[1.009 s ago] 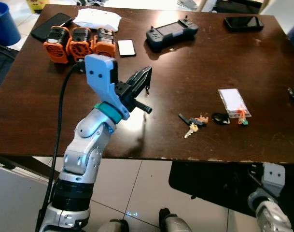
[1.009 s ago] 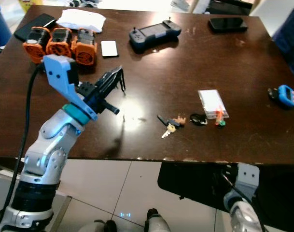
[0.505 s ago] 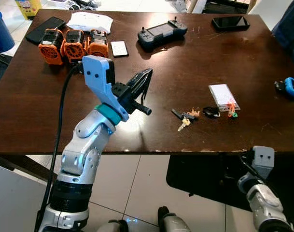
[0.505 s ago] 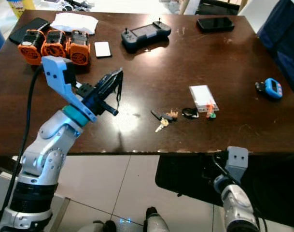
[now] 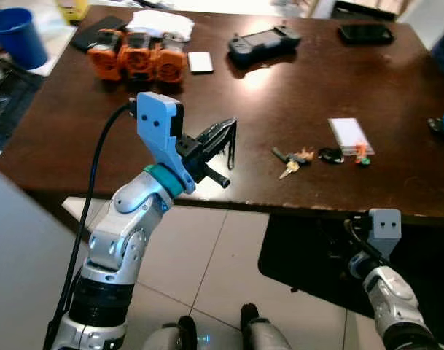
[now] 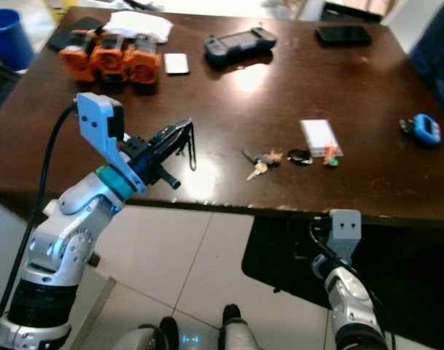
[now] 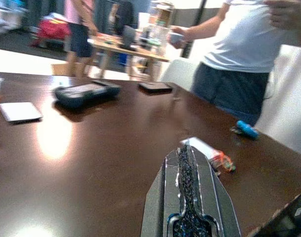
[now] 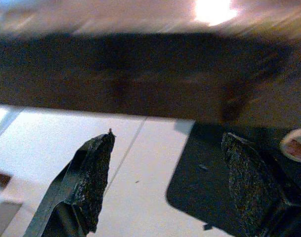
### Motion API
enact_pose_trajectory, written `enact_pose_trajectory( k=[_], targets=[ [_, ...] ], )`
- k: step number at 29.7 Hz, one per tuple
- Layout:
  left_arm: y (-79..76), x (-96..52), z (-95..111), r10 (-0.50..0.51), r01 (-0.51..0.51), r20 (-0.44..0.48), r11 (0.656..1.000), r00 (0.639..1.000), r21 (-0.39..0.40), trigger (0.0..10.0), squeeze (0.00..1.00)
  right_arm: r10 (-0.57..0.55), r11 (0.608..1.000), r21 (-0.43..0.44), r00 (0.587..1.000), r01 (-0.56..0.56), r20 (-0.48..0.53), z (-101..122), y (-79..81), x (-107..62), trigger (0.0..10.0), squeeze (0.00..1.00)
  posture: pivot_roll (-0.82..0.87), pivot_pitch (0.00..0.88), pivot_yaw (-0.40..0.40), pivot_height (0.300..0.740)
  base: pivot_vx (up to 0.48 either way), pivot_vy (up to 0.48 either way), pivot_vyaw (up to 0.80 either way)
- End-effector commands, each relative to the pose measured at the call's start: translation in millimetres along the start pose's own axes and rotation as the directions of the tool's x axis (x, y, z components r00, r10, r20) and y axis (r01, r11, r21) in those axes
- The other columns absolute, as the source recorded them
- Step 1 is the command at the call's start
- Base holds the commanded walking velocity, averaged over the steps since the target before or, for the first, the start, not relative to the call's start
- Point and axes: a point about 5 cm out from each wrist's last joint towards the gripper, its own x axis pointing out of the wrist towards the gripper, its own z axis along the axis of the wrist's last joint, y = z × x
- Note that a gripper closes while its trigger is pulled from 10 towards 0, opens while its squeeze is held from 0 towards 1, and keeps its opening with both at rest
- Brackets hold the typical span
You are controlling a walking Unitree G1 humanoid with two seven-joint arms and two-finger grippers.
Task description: Hang keys on a hook
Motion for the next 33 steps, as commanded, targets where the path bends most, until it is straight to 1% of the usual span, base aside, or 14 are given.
enact_pose_trajectory(
  k=[1, 5, 10, 15, 18, 22, 26, 33],
  targets=[
    [-6.4, -1.0, -4, -0.030, 0.030, -0.019, 1.000, 0.999, -0.001, 10.0, 0.00, -0.007, 1.000, 0.001, 1.000, 0.007, -0.017, -6, -3.5, -6.1, 10.0, 0.00, -0.05, 0.133, 0.059, 0.740, -0.446, 0.000, 0.00],
    [-7.6, -0.9, -5, -0.038, 0.038, -0.029, 0.999, 0.999, 0.004, 10.0, 0.00, -0.005, 1.000, 0.001, 1.000, 0.005, -0.016, -7, -4.3, -7.4, 10.0, 0.00, -0.05, 0.136, 0.062, 0.740, -0.445, 0.000, 0.00],
    [-10.5, -0.8, -7, -0.050, 0.051, -0.039, 0.999, 0.998, 0.008, 10.0, 0.00, 0.025, 1.000, -0.002, 1.000, -0.025, -0.012, -8, -0.9, -8.2, 10.0, 0.00, -0.05, 0.141, 0.065, 0.740, -0.445, 0.000, 0.00],
    [-10.0, -1.8, -6, -0.050, 0.050, -0.038, 0.999, 0.998, 0.011, 10.0, 0.00, 0.056, 0.998, -0.005, 0.998, -0.056, -0.021, -11, 4.2, -9.2, 10.0, 0.00, -0.05, 0.143, 0.062, 0.740, -0.433, 0.000, 0.00],
    [-8.0, -2.7, -4, -0.039, 0.040, -0.032, 0.999, 0.999, 0.019, 10.0, 0.00, 0.094, 0.996, -0.005, 0.996, -0.094, -0.002, -11, 8.6, -10.4, 10.0, 0.00, -0.05, 0.143, 0.062, 0.740, -0.416, 0.000, 0.79],
    [-5.7, -3.0, -1, -0.022, 0.023, -0.023, 0.999, 0.999, 0.033, 10.0, 0.00, 0.124, 0.992, 0.004, 0.992, -0.124, 0.002, -11, 12.8, -9.3, 10.0, 0.00, -0.04, 0.143, 0.059, 0.740, 0.000, 0.000, 0.76],
    [-4.2, -0.8, 0, 0.010, -0.008, -0.021, 0.996, 1.000, 0.087, 10.0, 0.00, 0.162, 0.987, 0.011, 0.987, -0.162, -0.008, -12, 19.8, -6.7, 10.0, 0.00, -0.03, 0.142, 0.053, 0.740, 0.000, 0.000, 0.76],
    [-4.1, 0.4, 0, 0.021, -0.017, -0.028, 0.992, 0.999, 0.126, 10.0, 0.00, 0.164, 0.986, 0.016, 0.986, -0.164, -0.020, -15, 22.2, -6.1, 10.0, 0.00, -0.03, 0.139, 0.048, 0.740, 0.000, 0.000, 0.76]
  ],
)
